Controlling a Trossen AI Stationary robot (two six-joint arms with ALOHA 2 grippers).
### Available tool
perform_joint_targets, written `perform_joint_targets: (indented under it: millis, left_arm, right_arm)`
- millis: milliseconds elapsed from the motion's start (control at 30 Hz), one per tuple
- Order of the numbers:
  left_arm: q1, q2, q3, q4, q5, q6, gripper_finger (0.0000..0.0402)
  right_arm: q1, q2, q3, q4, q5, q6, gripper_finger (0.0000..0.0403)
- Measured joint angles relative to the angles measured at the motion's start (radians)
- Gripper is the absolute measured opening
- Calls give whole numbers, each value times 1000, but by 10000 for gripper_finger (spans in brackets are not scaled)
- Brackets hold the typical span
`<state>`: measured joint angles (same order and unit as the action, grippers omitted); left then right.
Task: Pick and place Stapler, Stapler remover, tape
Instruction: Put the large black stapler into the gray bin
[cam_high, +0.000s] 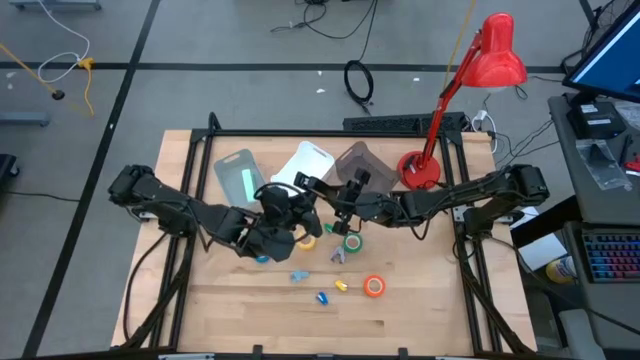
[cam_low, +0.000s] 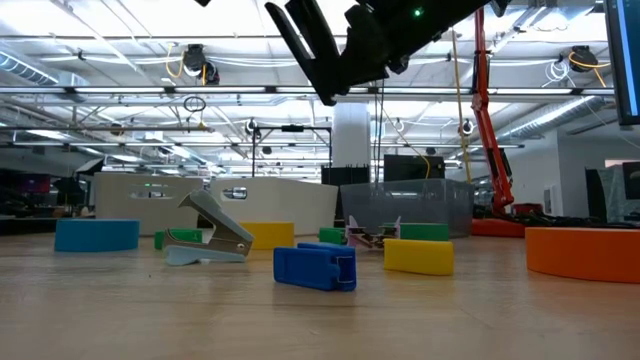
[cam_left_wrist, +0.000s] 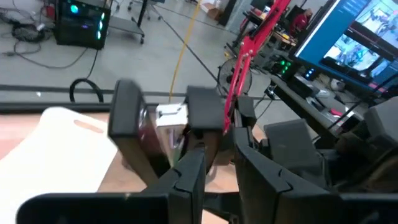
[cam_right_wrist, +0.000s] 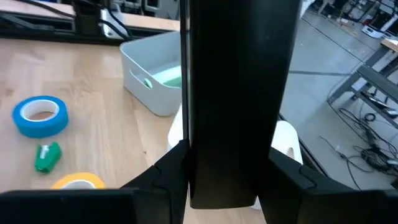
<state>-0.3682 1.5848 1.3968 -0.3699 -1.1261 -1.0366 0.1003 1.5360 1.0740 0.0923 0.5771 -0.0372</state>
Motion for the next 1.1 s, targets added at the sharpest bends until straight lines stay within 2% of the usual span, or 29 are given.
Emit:
perform_joint_targets:
  millis: [467,700,867,967,1100]
  left_arm:
    - [-5,0,0,7,-4,55,88]
    - [-96,0,0,-12,-100,42,88]
    - [-120,0,0,-136,-101,44,88]
    - [-120,0,0,-230,-53,65,87]
    - [-125,-9,0,-381,5,12,87]
  right_arm:
    - [-4,0,0,-33,4,-2,138]
    - [-22,0,0,-63,2,-2,138]
    - [-17,0,0,-62,-5,-37,138]
    - [-8,0,0,-69,-5,-58,138]
    - [-6,0,0,-98,-7,-55,138]
